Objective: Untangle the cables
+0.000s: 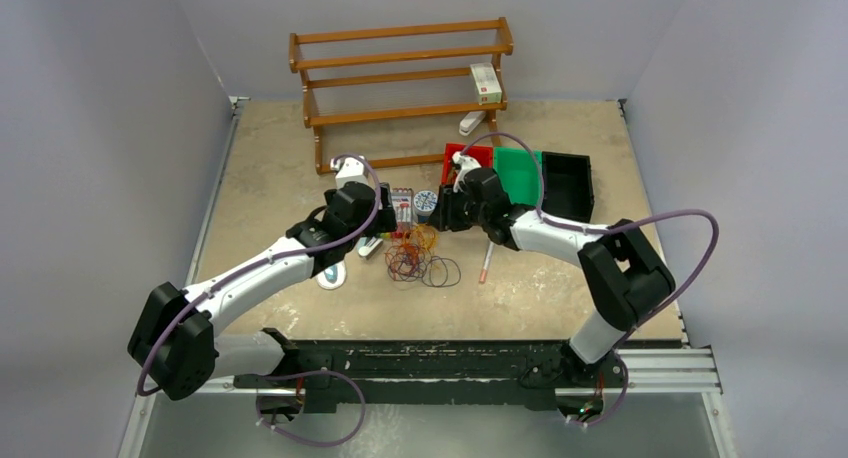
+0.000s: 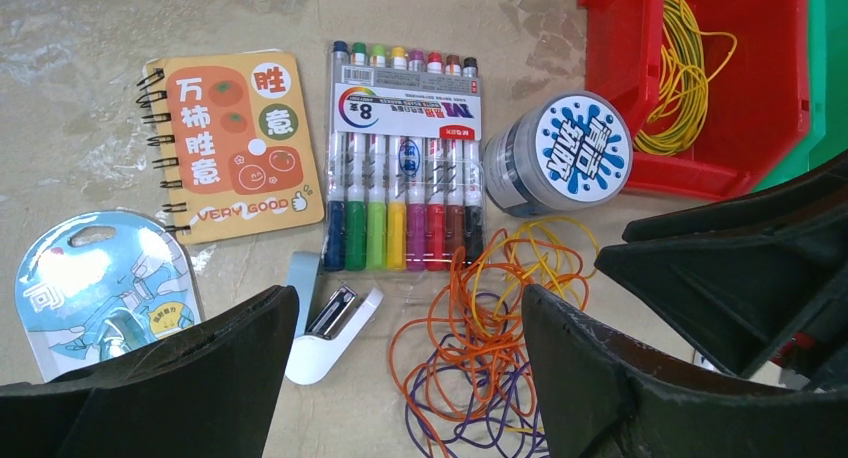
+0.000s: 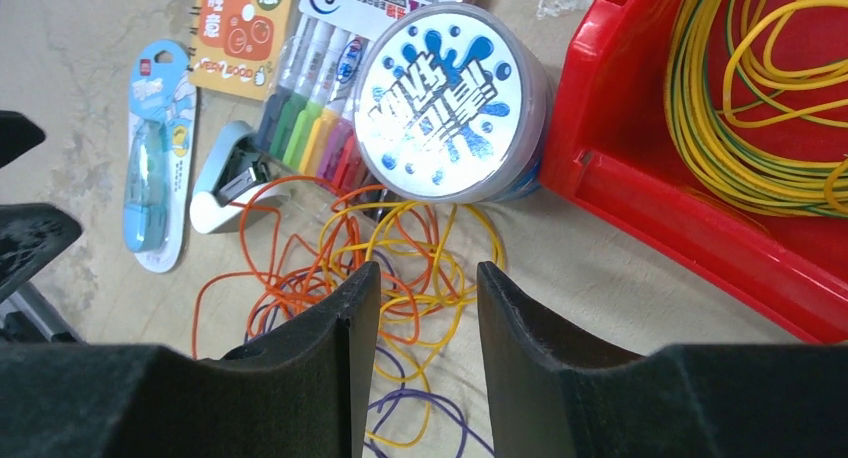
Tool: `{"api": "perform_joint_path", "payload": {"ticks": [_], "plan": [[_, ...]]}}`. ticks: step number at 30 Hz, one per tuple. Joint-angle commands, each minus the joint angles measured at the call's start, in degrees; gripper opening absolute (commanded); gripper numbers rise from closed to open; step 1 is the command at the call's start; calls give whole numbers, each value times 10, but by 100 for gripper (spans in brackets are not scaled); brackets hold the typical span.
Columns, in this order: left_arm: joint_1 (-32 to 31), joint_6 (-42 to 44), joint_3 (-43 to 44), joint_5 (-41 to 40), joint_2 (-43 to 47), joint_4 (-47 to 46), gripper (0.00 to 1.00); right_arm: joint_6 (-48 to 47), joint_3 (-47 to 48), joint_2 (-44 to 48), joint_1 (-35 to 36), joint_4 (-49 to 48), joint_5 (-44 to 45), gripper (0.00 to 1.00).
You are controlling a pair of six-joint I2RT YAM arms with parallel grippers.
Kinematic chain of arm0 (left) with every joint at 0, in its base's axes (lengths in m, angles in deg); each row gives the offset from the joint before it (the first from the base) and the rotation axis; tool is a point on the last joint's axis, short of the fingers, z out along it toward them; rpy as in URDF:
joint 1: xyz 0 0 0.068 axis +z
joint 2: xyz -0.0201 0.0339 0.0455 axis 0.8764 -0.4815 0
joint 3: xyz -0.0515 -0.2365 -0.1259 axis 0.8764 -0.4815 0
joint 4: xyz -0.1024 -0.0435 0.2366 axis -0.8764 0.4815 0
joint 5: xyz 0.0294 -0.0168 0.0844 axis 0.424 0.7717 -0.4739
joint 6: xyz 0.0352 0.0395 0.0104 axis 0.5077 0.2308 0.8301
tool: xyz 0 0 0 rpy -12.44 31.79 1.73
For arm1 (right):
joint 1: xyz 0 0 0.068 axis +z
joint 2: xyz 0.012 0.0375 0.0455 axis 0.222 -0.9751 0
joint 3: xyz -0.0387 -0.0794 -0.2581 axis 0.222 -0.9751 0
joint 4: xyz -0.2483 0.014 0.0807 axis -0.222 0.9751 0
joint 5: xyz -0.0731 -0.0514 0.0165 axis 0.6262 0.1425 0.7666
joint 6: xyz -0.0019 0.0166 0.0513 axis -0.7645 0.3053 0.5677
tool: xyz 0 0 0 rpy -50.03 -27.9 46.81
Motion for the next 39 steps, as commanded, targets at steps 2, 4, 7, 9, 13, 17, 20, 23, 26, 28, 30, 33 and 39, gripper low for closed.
{"api": "perform_joint_path", "payload": {"ticks": [2, 4, 7, 9, 13, 17, 20, 23, 26, 28, 30, 33, 39], "plan": [[4, 11, 10, 3, 11, -29, 81, 13, 16, -21, 4, -42, 13, 42], [4, 11, 11, 5, 7, -28, 81, 14, 19, -30, 3, -42, 15, 40], [4, 10, 10, 5, 6, -28, 81, 14, 22, -41, 4, -43, 20, 38], [5, 11, 10, 5, 7, -28, 81, 14, 23, -46, 4, -45, 23, 37], [5, 15, 11, 3, 8, -28, 81, 12, 30, -58, 3, -46, 26, 35], [4, 16, 12, 4, 8, -28, 81, 12, 30, -67, 4, -51, 22, 32], [5, 17, 11, 5, 7, -30, 81, 10, 30, -73, 4, -58, 16, 30], [4, 17, 11, 7, 7, -33, 81, 7, 30, -78, 5, -63, 11, 26], [5, 20, 11, 7, 10, -38, 81, -1, 30, -73, 5, -65, 9, 20], [4, 20, 8, 7, 15, -47, 81, -21, 30, -62, 7, -62, 8, 15], [4, 21, -2, 9, 26, -67, 81, -42, 27, -44, 8, -59, 9, 10], [5, 22, -26, 14, 51, -118, 82, -74, 21, -1, 8, -51, 10, 4], [5, 38, -71, 14, 91, -208, 84, -141, 30, 61, 8, -3, -2, 0]]}}
